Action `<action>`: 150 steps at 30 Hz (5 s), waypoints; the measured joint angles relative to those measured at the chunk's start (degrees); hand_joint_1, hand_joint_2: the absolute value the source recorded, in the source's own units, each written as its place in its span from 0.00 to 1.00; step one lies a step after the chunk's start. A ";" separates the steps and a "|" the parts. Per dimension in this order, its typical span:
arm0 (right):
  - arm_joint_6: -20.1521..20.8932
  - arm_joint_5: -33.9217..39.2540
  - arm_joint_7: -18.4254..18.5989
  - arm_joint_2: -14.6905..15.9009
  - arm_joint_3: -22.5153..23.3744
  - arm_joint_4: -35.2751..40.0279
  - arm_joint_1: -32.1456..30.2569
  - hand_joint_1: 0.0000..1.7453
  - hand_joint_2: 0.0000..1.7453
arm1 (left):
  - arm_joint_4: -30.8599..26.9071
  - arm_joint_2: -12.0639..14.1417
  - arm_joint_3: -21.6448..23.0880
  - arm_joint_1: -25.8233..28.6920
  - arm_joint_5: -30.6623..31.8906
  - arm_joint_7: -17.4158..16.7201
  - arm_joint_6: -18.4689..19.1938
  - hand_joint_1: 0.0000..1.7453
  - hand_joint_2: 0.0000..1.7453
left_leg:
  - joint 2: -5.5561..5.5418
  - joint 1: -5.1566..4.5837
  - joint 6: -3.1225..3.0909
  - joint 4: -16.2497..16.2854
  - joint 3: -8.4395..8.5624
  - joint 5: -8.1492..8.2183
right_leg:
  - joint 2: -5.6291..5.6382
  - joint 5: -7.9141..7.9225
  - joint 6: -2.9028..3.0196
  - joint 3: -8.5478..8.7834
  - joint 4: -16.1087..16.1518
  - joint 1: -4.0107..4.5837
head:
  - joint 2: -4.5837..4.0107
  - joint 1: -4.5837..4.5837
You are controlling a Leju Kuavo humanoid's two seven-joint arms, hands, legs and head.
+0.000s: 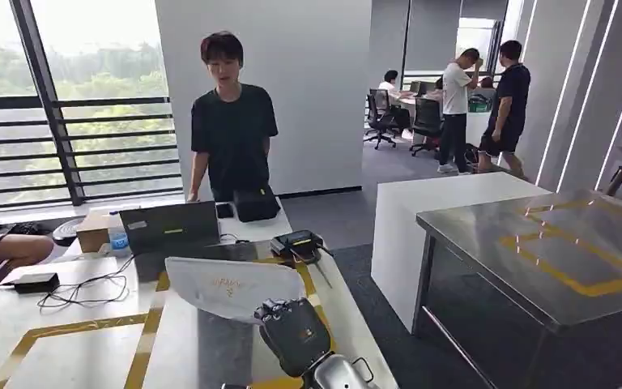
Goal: Take the parts from the cabinet and place them on the table.
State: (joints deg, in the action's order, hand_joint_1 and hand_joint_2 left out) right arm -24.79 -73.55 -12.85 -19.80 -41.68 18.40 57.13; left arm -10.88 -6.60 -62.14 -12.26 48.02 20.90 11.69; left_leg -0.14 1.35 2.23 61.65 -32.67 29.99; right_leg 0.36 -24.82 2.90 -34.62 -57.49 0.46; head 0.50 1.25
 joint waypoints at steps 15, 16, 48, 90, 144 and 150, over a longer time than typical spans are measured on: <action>-0.61 0.17 -1.57 0.22 -0.28 -0.07 -0.29 0.97 1.00 | 0.04 0.18 0.00 0.14 0.00 -0.09 -0.20 0.00 0.00 | -0.22 0.22 -1.98 -2.09 -3.37 -4.99 | 0.05 -5.89 -2.37 3.23 -5.21 0.00 | 0.04 -0.06; -0.68 0.20 -1.55 0.22 -0.31 -0.07 -0.23 0.97 1.00 | 0.04 0.17 0.00 0.06 0.00 -0.07 -0.22 0.00 0.00 | -0.23 0.22 -2.21 -2.10 -3.14 -4.79 | 0.00 -7.05 -2.75 0.97 -8.79 -0.16 | 0.04 -0.06; -0.94 -0.72 -1.49 -0.24 -1.84 -0.02 -1.70 0.97 1.00 | 0.04 0.15 -0.02 0.20 0.18 0.28 -0.40 0.00 0.00 | -0.16 0.39 -1.77 -1.23 -3.23 -3.83 | -0.12 -8.07 -3.39 -6.58 -14.75 -0.31 | 0.04 0.09; -0.66 -0.83 -3.08 -0.22 -3.04 -0.02 -2.22 0.97 1.00 | 0.02 0.42 -0.02 0.16 0.13 0.55 0.48 0.00 0.00 | -0.62 0.19 -0.73 -1.95 -3.01 -4.23 | -0.14 -1.40 -2.67 -0.74 -2.07 -0.23 | 0.04 0.11; 0.17 0.37 -5.38 -0.26 -4.76 -0.02 -3.07 0.00 0.00 | 0.04 0.26 -0.02 0.28 0.13 2.05 3.45 0.00 1.00 | -0.63 0.16 0.29 -3.00 -2.52 -4.77 | -0.17 -1.34 -1.84 -0.69 -1.97 -0.24 | 0.04 0.07; 0.18 0.77 -5.46 -0.24 -4.76 -0.02 -3.11 0.00 0.00 | 0.04 0.26 -0.02 0.29 -0.07 2.19 3.65 0.00 1.00 | -0.63 0.16 0.29 -3.00 -2.52 -4.77 | -0.17 -1.34 -1.84 -0.69 -1.97 -0.24 | 0.04 0.07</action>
State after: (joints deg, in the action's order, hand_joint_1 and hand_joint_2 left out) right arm -24.61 -72.78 -18.32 -20.04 -46.45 18.38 54.02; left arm -10.84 -6.34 -62.16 -11.97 47.95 23.08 15.34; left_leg -0.77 1.51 2.52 58.66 -35.19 25.22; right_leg 0.19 -26.16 1.05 -35.31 -59.46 0.22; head 0.55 1.31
